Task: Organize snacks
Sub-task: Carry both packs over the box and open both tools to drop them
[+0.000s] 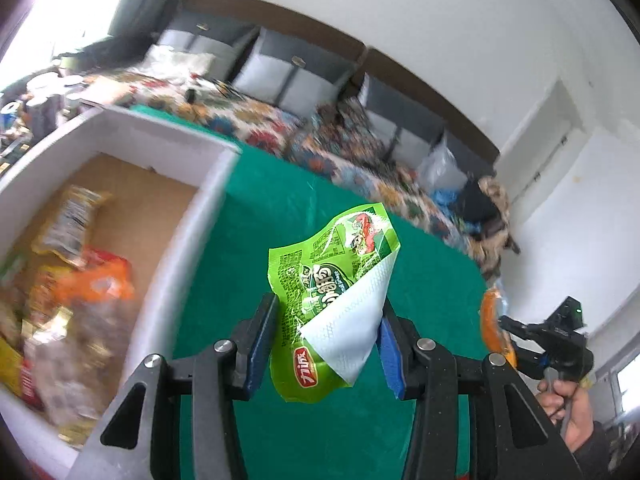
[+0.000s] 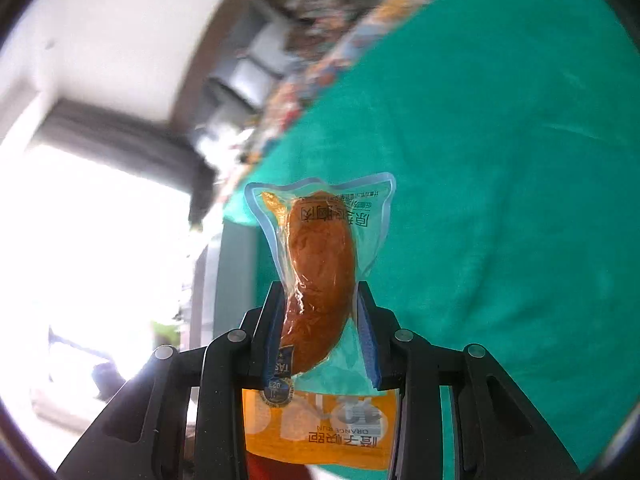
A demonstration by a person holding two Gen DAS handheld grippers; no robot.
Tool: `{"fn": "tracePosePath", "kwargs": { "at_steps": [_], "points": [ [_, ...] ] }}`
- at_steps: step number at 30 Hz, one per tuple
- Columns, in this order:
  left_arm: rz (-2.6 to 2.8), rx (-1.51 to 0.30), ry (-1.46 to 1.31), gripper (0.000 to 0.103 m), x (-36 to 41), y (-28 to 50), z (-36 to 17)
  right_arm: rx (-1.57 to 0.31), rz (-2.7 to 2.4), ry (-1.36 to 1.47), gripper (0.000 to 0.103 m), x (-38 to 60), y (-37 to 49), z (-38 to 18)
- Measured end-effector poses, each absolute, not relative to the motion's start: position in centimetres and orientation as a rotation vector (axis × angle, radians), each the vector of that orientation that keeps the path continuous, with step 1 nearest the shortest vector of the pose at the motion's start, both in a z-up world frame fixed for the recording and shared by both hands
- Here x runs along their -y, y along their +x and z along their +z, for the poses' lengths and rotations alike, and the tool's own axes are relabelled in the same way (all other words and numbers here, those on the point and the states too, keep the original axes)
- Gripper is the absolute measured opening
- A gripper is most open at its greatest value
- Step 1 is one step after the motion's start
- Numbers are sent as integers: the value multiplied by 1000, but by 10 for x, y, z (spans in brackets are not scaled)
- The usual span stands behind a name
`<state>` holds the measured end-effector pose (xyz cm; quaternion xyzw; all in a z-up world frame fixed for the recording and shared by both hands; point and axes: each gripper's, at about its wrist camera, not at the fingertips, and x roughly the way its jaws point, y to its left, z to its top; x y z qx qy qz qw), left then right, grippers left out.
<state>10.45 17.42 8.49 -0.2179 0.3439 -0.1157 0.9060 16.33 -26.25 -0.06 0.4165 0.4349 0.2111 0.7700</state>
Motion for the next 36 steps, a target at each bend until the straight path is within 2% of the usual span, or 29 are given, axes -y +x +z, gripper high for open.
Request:
{"fn": "tracePosePath", "kwargs": {
  "at_steps": [6,11,14,17,18,20,21,22,25,29,30,36],
  "points": [
    [-30,-681,-376,47,-275,90,101,-912,722,833,36,140,190,68],
    [125,-747,-317,47,-330,84,73,-963,888,671,37,2,215,99],
    [190,-795,-289,49,-350,84,48,-1001,938,578,39,-82,223,99],
    [244,-831,-281,53,-359,84,23,-1025,958,515,52,-150,224,81],
    [256,-835,-282,59,-362,81,18,-1036,959,512,62,-169,223,68],
    [293,-836,-272,71,-366,76,12,-1074,951,508,65,-198,222,43],
    [308,-829,-263,81,-365,72,12,-1089,940,500,65,-199,221,33],
    [322,-818,-249,84,-366,69,14,-1099,922,490,65,-204,224,26],
    [380,-794,-171,89,-358,59,23,-1061,855,408,72,-193,219,26],
    [458,-767,-68,95,-337,51,46,-909,794,169,77,-178,196,63],
    [490,-752,-70,102,-332,48,53,-865,783,104,79,-174,186,74],
    [604,-647,-81,103,-321,31,79,-705,725,-119,79,-161,147,103]
  ]
}}
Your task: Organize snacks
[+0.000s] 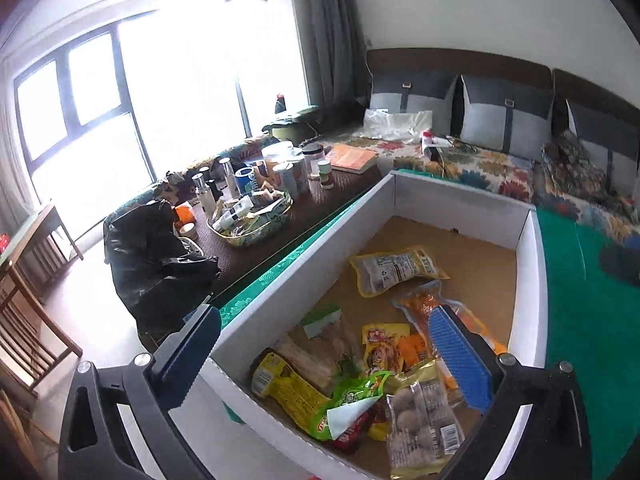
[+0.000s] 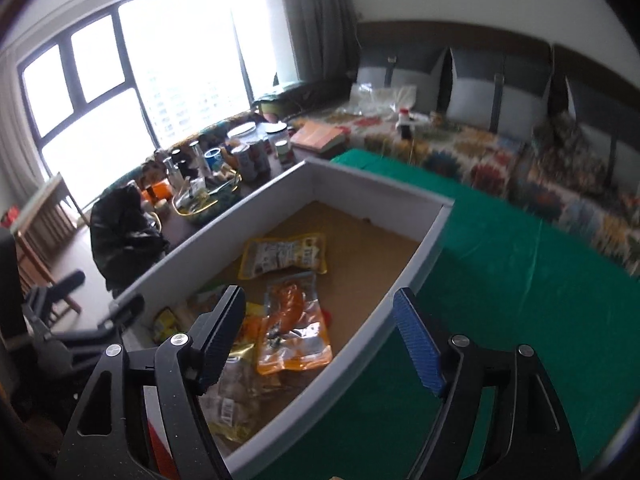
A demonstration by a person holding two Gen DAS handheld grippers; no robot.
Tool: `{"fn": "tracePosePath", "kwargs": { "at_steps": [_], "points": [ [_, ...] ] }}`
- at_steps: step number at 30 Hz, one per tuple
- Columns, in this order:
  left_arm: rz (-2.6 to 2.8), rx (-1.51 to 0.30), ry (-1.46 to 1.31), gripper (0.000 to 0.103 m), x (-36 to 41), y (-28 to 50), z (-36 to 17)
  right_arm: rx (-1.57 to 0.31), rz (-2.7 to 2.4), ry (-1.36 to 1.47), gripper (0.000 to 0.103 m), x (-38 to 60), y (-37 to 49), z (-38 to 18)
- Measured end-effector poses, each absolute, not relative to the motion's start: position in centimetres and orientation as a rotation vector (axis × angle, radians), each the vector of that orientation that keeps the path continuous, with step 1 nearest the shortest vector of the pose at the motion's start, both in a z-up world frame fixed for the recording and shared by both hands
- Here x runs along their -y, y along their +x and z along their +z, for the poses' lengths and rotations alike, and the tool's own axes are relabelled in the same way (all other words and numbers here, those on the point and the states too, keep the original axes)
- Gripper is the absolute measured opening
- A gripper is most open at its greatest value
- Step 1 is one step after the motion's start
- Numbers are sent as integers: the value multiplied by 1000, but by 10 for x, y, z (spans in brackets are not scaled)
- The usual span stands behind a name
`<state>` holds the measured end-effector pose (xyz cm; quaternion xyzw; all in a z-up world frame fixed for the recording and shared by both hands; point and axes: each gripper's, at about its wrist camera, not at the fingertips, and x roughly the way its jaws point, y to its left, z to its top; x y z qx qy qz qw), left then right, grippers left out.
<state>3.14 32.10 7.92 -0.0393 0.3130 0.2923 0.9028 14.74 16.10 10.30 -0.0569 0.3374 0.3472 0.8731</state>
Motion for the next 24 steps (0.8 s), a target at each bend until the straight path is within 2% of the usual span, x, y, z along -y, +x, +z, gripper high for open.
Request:
{"fn": "tracePosePath", "kwargs": {
  "at_steps": [24],
  "points": [
    [564,-737,-67,103,-323,28,87,-803,682,-248,79,-179,104,97]
  ]
}}
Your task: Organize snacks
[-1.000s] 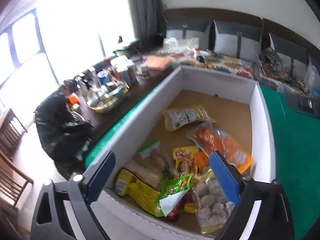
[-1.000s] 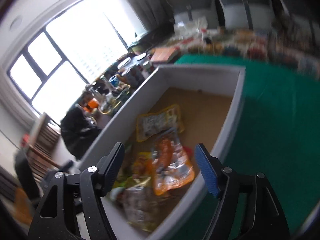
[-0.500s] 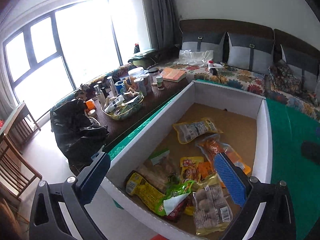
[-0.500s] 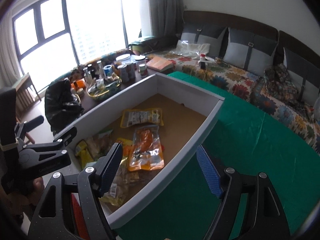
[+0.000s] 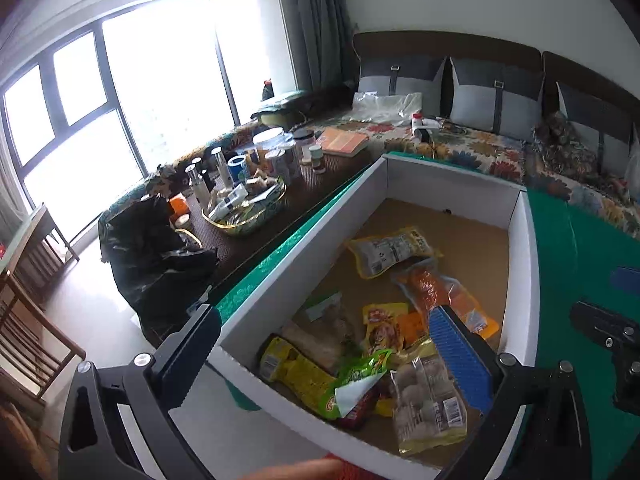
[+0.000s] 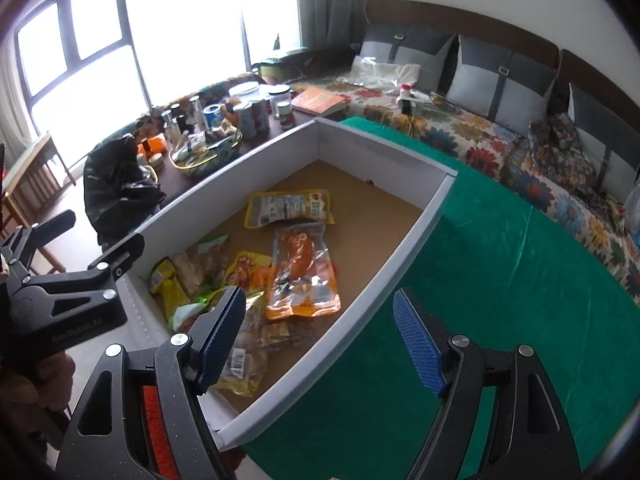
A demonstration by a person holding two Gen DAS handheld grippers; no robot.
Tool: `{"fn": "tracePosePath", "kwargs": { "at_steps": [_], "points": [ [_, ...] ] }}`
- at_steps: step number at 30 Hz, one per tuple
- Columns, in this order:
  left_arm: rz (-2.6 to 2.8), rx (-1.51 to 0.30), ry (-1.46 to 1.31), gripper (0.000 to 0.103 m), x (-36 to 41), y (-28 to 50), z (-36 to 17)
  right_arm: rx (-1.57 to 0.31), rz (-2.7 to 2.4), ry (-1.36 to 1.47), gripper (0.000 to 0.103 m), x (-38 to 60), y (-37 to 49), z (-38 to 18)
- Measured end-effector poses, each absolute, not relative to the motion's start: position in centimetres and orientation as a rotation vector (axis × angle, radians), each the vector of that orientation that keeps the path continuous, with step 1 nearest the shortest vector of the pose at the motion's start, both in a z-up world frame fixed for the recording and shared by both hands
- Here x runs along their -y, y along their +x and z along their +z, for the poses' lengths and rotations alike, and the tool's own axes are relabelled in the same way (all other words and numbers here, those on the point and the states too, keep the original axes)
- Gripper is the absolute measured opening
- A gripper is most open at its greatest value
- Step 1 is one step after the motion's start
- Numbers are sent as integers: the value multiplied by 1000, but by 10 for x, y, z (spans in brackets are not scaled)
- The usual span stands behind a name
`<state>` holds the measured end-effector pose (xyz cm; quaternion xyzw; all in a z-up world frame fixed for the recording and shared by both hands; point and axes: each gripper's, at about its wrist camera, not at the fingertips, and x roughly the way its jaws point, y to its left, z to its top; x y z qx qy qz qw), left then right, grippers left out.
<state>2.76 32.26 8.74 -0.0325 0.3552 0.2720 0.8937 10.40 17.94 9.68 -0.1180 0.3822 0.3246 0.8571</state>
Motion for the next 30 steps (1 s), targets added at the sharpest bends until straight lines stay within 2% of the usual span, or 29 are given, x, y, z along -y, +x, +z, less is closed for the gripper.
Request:
{"fn": "tracePosePath", "kwargs": {
  "at_steps": [30],
  "points": [
    [459,-788,-190,103,-332,26,78,-825,666,-290,80,-196,95,93]
  ]
}}
